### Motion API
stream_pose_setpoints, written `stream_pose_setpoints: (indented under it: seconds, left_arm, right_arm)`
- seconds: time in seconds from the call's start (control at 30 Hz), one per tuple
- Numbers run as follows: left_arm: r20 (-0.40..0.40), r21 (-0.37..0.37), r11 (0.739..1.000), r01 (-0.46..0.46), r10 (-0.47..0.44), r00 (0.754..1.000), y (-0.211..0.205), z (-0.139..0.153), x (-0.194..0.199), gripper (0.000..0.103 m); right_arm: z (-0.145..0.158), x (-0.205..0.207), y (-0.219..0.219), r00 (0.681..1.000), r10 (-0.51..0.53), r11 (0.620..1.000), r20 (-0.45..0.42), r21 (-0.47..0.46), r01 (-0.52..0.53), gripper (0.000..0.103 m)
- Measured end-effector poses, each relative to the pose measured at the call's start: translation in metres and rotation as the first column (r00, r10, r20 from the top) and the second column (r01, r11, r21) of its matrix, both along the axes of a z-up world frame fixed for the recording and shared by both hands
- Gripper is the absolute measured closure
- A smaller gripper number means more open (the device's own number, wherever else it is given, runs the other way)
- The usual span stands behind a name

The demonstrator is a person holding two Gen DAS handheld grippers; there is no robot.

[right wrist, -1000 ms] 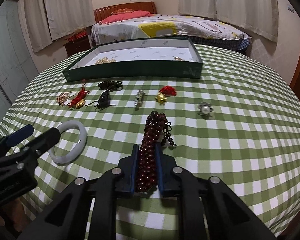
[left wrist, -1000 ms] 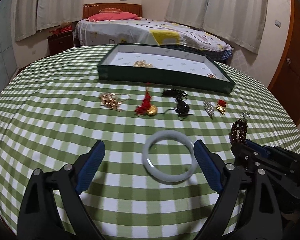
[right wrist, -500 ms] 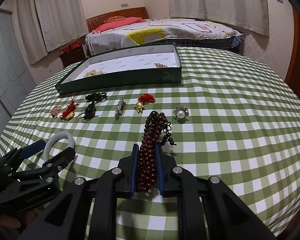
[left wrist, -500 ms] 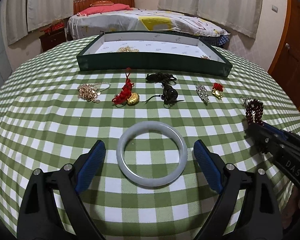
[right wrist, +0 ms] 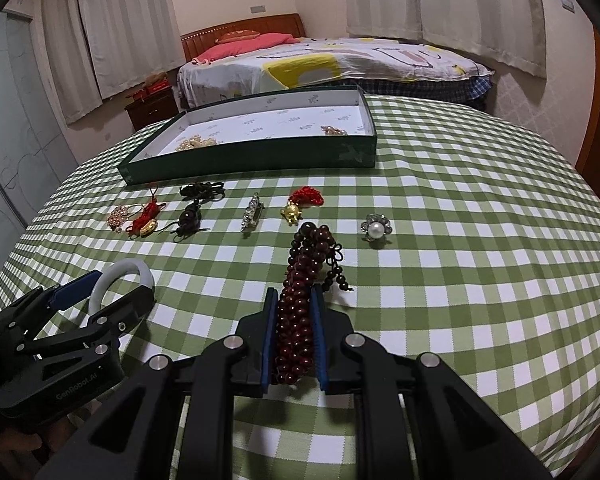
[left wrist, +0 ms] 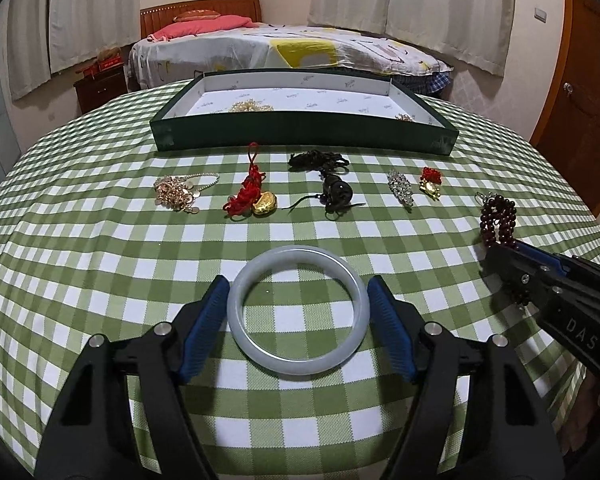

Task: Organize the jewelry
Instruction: 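Carry the jade bangle and red bead bracelet into the box and release both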

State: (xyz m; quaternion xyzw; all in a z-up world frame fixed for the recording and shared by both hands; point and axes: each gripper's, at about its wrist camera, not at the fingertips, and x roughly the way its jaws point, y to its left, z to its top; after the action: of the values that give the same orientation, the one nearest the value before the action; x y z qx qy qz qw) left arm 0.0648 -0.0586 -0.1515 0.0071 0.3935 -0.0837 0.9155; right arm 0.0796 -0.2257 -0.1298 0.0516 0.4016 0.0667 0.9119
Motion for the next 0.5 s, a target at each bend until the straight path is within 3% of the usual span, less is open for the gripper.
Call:
stream_pose_setpoints:
  seconds: [0.5]
  left_arm:
    - [0.107,-0.029,1.000,-0.003,0.006,0.994,0.010,0.043,0.010,0.034]
  right_arm:
    - [0.029,0.015,0.005,0.997,0.025,1.000,0.076,-0.007,-0.025,0.086]
